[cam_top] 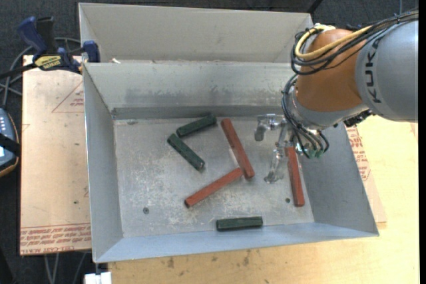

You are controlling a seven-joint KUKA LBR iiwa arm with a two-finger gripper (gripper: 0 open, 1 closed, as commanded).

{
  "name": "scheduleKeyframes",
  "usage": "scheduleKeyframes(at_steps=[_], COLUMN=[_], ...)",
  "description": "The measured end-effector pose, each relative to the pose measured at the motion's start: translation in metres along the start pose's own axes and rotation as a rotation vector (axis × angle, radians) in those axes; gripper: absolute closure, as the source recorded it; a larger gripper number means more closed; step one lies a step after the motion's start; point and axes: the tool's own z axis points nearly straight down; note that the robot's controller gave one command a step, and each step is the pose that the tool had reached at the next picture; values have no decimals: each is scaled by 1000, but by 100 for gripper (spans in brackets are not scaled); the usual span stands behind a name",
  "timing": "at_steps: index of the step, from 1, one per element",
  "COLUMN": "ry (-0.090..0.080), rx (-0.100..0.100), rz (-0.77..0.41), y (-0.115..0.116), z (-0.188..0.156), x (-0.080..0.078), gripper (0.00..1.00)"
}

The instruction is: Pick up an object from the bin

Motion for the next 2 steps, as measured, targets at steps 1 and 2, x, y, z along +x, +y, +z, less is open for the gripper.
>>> scheduleKeyframes(at_steps=[1,2], ry=[-5,-8], rx=[-1,1], rz=[-187,-186], y=[52,51], z=[68,66], x=[-3,-4], gripper=[0,100])
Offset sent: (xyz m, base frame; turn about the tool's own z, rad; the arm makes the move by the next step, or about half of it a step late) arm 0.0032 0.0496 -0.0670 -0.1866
